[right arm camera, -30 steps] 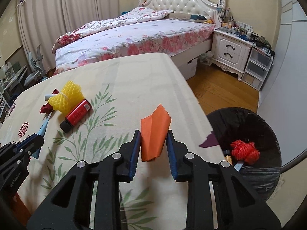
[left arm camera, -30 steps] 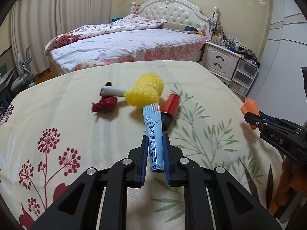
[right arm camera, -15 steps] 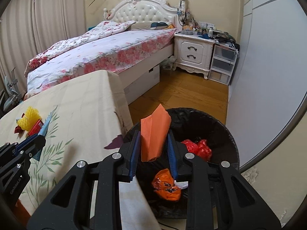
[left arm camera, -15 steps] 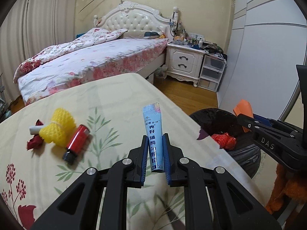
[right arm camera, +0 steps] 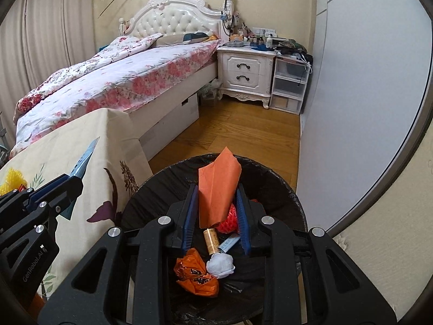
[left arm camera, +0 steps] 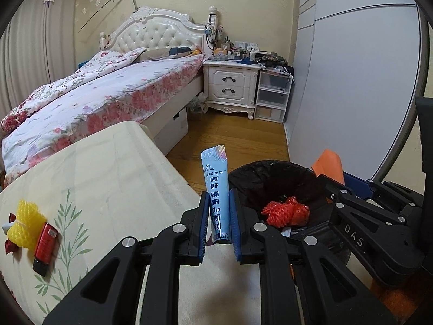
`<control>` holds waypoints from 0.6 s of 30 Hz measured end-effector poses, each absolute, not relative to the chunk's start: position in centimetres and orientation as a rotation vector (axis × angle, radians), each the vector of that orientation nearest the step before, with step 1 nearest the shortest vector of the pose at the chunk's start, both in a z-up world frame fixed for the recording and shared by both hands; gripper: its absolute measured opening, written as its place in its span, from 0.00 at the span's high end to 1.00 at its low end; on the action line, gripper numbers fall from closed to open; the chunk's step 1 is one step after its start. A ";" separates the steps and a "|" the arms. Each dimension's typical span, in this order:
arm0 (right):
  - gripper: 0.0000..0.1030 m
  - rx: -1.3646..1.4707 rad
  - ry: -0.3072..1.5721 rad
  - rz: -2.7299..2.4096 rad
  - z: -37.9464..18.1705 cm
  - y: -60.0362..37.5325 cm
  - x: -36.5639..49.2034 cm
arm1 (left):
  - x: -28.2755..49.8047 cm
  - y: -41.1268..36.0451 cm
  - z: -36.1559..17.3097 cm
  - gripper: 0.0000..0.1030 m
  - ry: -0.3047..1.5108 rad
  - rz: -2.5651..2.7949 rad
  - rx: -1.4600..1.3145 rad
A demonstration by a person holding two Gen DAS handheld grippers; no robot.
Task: Collect trash
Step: 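Carry the blue tube and orange paper over the black bin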
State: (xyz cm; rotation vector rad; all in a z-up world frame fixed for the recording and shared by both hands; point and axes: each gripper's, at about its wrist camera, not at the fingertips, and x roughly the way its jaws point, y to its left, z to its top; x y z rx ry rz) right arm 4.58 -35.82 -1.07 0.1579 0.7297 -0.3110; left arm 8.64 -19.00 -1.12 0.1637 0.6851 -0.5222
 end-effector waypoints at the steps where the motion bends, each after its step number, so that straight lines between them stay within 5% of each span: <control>1: 0.74 0.164 0.731 -0.316 -1.2 -36.2 4.6 | 8.9 -19.3 -1.2 0.84 0.686 -0.522 0.168; 18: 0.73 0.209 0.733 -0.342 -1.9 -37.7 5.0 | 11.0 -21.5 -2.7 0.84 0.727 -0.517 0.202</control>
